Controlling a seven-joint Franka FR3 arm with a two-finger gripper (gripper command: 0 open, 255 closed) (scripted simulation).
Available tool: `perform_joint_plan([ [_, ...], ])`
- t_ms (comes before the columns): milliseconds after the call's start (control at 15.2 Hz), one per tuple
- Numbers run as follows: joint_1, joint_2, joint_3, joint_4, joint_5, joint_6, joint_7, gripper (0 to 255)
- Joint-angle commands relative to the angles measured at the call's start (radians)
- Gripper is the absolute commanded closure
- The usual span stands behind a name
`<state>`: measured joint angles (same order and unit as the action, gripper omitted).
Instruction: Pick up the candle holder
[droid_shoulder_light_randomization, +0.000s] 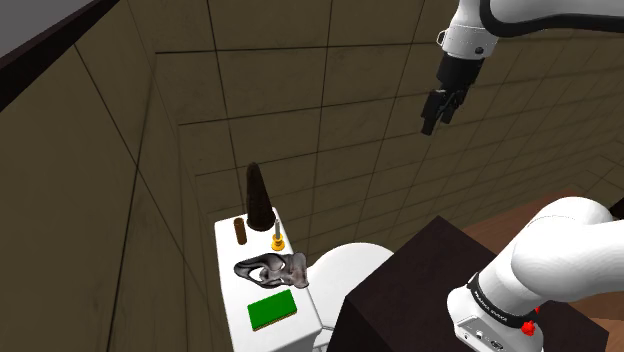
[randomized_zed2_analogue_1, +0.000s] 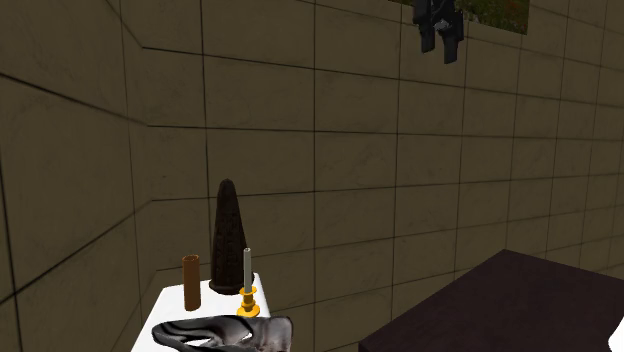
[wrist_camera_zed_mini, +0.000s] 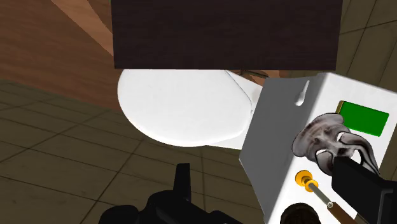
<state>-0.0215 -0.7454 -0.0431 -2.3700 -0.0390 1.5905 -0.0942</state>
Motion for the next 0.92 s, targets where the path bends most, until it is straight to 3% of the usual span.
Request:
perform_joint_plan([
  [0, 0.000, 0.000, 0.000, 0.000, 0.000, 0.000, 0.000, 0],
  [858, 0.072, 0.288, 0.140, -0.104, 0.082, 0.402, 0.151, 0],
])
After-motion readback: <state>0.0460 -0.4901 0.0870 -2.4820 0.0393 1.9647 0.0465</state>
